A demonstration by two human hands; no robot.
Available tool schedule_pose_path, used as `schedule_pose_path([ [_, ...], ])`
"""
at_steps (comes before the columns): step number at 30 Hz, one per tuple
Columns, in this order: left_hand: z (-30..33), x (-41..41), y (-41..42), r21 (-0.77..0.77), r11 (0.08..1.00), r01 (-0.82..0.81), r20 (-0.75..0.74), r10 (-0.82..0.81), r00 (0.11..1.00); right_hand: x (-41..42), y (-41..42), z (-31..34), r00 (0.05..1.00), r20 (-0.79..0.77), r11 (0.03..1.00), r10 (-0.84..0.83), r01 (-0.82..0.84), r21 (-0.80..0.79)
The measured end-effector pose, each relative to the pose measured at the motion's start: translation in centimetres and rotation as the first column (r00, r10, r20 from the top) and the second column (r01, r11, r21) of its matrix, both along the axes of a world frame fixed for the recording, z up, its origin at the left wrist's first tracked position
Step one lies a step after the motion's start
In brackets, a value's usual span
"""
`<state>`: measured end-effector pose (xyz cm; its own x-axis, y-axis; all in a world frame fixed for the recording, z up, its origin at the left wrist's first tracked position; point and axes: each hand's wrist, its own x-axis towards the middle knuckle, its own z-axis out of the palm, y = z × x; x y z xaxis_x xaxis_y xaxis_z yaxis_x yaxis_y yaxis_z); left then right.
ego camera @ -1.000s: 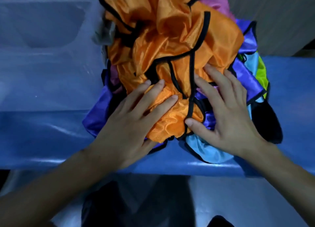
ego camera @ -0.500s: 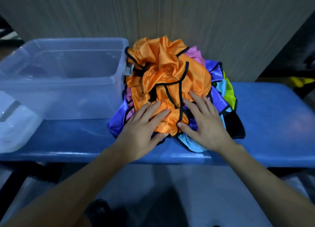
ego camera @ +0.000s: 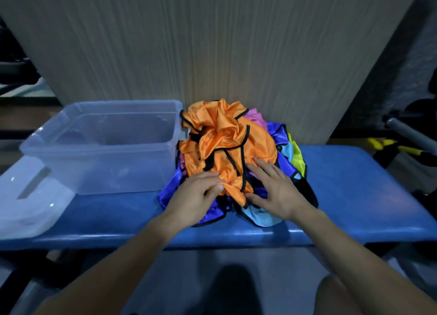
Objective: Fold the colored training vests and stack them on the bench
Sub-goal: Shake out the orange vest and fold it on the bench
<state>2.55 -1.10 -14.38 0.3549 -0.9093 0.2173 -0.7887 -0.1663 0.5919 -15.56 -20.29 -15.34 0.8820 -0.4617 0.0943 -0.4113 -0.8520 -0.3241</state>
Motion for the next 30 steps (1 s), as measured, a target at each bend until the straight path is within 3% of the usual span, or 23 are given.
schedule_pose_path([
  [6,6.7,-2.0,1.5,-0.273,0.959,-0.078,-0.108,0.050,0.993,-0.5,2.4,3.4,0.993,0.068,0.993,-0.092,0.086,0.081],
  [9,10.4,-2.6,2.4,-0.413,0.896,-0.164,-0.307,0.033,0.951,-0.9,4.5,4.8,0.972,0.220,0.986,-0.088,0.054,0.157],
  [13,16.0,-5.8,3.8,-0.484,0.840,-0.244,-0.695,-0.200,0.690,-2.0,7.0,7.1,0.846,0.517,0.935,-0.130,-0.069,0.348],
  [18,19.5,-9.5,2.8,-0.511,0.841,-0.176,-0.803,-0.394,0.448,-3.3,8.8,9.0,0.714,0.683,0.843,-0.153,-0.266,0.467],
  [22,20.7,-11.3,0.4,-0.530,0.816,-0.230,-0.830,-0.442,0.341,-4.7,8.0,9.9,0.661,0.677,0.817,-0.324,-0.165,0.553],
  [24,20.7,-11.3,-0.5,-0.522,0.808,-0.274,-0.837,-0.423,0.347,-6.1,7.0,10.2,0.632,0.673,0.795,-0.384,-0.143,0.589],
  [28,18.4,-9.5,-2.1,-0.431,0.834,-0.346,-0.828,-0.213,0.519,-8.2,4.2,11.7,0.517,0.698,0.746,-0.495,-0.159,0.647],
  [30,16.7,-9.2,-3.0,-0.405,0.856,-0.322,-0.818,-0.181,0.545,-9.0,2.5,13.3,0.434,0.710,0.723,-0.555,-0.171,0.669],
])
